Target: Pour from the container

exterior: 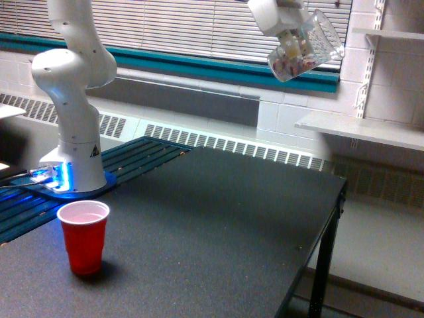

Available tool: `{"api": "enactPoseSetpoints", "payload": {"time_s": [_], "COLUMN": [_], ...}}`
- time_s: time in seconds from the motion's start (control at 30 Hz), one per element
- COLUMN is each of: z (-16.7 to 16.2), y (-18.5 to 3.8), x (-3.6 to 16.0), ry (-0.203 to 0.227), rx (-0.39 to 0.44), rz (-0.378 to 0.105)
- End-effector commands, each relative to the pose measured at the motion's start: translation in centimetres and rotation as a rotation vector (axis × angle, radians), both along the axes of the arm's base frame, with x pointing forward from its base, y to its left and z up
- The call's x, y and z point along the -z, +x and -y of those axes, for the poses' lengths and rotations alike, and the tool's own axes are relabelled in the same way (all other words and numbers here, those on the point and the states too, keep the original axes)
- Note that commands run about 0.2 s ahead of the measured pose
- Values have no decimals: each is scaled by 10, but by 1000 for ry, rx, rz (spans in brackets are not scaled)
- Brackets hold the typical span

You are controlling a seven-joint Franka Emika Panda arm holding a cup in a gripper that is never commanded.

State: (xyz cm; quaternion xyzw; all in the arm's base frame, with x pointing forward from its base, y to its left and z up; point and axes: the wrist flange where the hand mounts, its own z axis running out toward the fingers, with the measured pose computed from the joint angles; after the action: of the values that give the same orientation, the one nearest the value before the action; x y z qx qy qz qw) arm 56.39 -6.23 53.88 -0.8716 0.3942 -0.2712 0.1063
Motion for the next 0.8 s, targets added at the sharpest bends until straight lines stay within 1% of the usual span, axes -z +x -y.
{"api": "enactPoseSetpoints", "payload": {"time_s": [0.03,0.13,0.23,0.37,0.47,0.67,0.8], "z": [17,22,24,30,34,49,58], "y": [-5,-10,-15,-26,-34,-52,-68], "x": [10,15,19,26,27,31,35], "ry": [4,14,6,5,-22,-48,-71], "rx": [40,40,60,81,97,123,155], "rz": [-1,-1,6,-4,-7,-22,-32]}}
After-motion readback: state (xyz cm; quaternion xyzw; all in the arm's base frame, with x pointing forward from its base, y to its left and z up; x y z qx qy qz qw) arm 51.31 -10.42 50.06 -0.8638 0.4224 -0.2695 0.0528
